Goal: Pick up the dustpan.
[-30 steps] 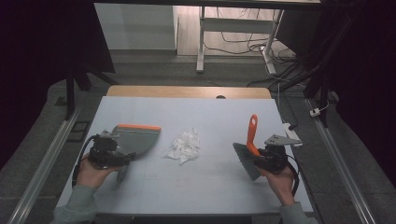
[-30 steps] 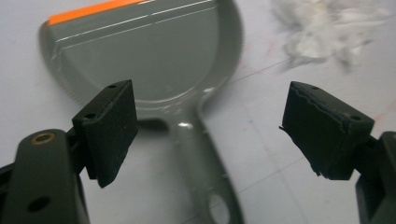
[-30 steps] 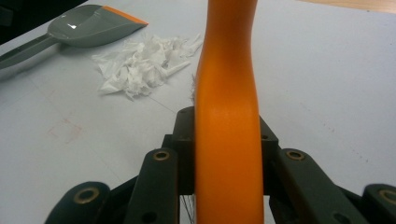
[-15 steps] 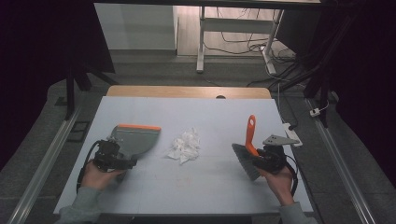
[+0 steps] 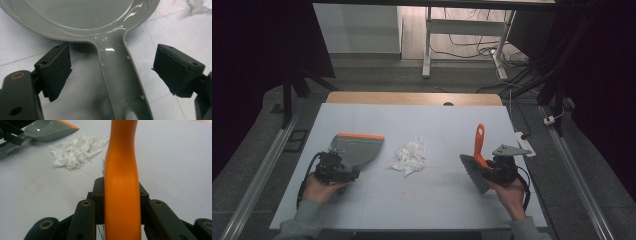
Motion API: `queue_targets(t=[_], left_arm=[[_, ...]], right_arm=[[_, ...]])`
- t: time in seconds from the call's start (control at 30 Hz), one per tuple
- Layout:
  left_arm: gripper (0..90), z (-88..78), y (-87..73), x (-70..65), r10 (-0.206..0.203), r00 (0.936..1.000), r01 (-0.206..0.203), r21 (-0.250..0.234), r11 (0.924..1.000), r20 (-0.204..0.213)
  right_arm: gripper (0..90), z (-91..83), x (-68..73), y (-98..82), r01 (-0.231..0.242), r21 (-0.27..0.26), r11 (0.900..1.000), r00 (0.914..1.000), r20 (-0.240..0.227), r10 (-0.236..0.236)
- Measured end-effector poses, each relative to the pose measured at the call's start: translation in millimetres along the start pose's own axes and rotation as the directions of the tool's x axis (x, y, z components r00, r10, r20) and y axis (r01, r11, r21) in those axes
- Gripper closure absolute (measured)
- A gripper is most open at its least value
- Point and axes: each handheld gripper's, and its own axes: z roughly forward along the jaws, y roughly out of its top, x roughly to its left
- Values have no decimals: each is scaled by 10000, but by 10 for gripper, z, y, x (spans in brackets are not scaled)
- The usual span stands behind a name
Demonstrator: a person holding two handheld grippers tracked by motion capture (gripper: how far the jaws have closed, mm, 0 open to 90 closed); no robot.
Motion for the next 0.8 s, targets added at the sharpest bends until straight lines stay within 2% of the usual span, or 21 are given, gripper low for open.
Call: queue_targets(t=[0.13,0.27,0.47,0.67,0.8], left_arm=[[216,20,-7,7,-77,10000,77,-98,9999,20],[263,83,-9,25,-261,9997,261,10,9997,13],[349,111,4,38,-409,9992,409,-194,9990,-4],[425,136,9,73,-589,9977,595,-148,9981,337],[485,130,8,87,-627,9972,637,-237,9977,406]], right_arm=[[703,4,1,0,6,21,10000,10000,10,-6],[703,10,4,-1,17,42,10000,10000,24,-17],[703,20,12,0,36,87,10000,10000,15,-36],[703,21,13,0,37,96,9999,10000,24,-37],[703,25,11,-2,84,128,9999,10000,32,-84]])
